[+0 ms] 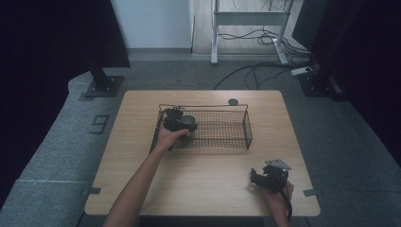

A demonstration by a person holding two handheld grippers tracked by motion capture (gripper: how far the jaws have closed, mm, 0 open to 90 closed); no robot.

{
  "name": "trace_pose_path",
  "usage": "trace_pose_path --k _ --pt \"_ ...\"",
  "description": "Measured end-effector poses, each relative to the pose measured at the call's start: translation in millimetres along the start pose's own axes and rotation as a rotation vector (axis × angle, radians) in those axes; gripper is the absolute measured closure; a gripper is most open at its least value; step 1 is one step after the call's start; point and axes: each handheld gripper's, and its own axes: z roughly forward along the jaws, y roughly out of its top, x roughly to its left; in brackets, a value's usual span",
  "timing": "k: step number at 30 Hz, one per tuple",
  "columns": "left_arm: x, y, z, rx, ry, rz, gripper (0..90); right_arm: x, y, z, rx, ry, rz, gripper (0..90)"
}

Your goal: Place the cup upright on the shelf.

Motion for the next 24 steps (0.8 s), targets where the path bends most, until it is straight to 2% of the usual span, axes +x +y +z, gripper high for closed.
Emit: trace_pose_path --k 5,7,14,24 --pt "0.6 -2.3 5.5 0.031 0.023 0.002 14.2 0.0 0.0 0.1 -0.001 0.000 0.000 13.1" --pt "0.4 -3.3 8.0 0.045 0.038 0.015 14.2 0.0 0.0 0.0 0.000 0.000 0.000 13.1" --pt "-0.9 -3.9 10.1 0.057 0.027 0.002 13.4 0.0 -0.1 0.1 -0.001 -0.001 0.000 13.1" --pt "-4.2 -3.8 8.2 0.052 0.042 0.005 12.6 0.0 0.0 0.0 0.000 0.000 0.000 13.1"
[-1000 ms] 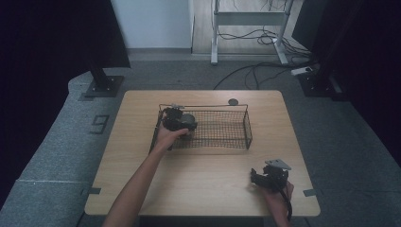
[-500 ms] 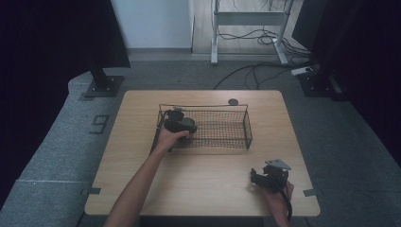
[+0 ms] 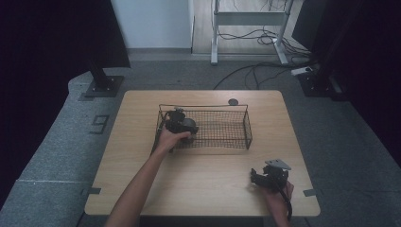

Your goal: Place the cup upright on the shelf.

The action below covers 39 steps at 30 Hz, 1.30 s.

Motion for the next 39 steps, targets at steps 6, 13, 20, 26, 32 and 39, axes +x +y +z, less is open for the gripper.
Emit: trace_pose_path --k 6,13,20,26,32,39 --pt "-2.2 2.6 -11.9 -0.060 -0.008 0.015 10.5 0.1 0.0 0.1 -0.001 0.000 0.000 13.1" --pt "2.3 5.6 -37.7 -0.153 -0.030 0.009 10.2 0.0 0.0 0.1 -0.001 0.000 0.000 13.1" --pt "2.5 0.6 -64.8 -0.206 -0.040 0.033 10.3 0.0 0.0 0.0 0.000 0.000 0.000 13.1" --pt "3.6 -18.3 -72.8 -0.213 -0.073 0.036 11.6 0.0 0.0 0.0 0.000 0.000 0.000 13.1" --pt "6.4 -39.8 -86.9 -0.235 -0.111 0.011 11.7 -0.1 0.0 -0.1 0.001 0.000 -0.001 13.0" --pt "2.1 -60.9 -97.4 -0.269 -0.109 0.027 12.6 0.2 0.1 0.0 0.001 0.000 0.003 13.0"
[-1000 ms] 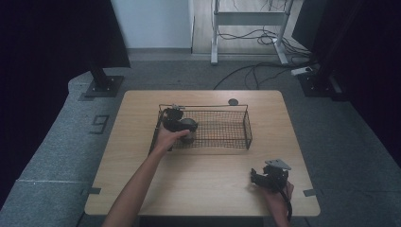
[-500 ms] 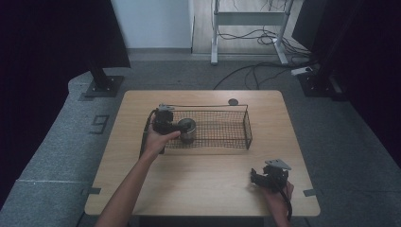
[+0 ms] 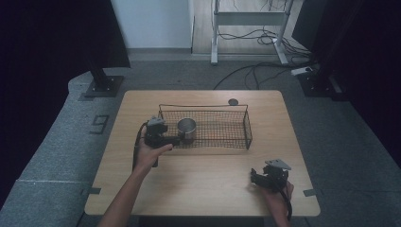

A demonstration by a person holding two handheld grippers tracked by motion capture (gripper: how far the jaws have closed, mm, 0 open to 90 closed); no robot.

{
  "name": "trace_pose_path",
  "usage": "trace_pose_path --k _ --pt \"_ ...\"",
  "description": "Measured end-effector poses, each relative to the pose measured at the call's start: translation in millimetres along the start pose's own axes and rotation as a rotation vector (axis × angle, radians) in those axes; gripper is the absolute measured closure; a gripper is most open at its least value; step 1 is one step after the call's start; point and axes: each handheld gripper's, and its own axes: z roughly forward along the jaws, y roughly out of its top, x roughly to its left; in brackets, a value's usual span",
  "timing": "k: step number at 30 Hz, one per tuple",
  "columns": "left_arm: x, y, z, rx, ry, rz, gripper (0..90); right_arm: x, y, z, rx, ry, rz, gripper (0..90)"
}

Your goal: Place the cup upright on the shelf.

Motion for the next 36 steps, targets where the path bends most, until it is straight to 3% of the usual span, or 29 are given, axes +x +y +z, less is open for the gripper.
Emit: trace_pose_path --k 8,16,24,28,31,36 --pt "-9.7 -29.2 -20.8 -0.022 -0.037 0.031 12.4 0.0 0.0 0.0 0.000 0.000 0.000 13.1" --pt "-4.4 -58.1 -30.2 -0.009 -0.046 0.022 12.8 0.0 0.0 0.0 0.000 0.000 0.000 13.0" --pt "-2.3 -86.1 -41.2 -0.026 -0.052 0.016 14.6 -0.1 0.0 0.1 0.000 0.000 0.001 13.0" --pt "-1.7 -89.2 -40.6 -0.009 -0.048 0.024 14.7 -0.1 0.1 0.1 0.000 0.000 0.001 13.0" --pt "-1.4 -89.2 -45.0 -0.032 -0.068 0.001 14.8 -0.1 0.0 0.1 0.000 0.000 0.001 13.0" --pt "-4.4 -90.1 -51.7 -0.041 -0.074 0.015 14.7 -0.2 0.0 0.1 0.001 -0.001 0.002 12.7"
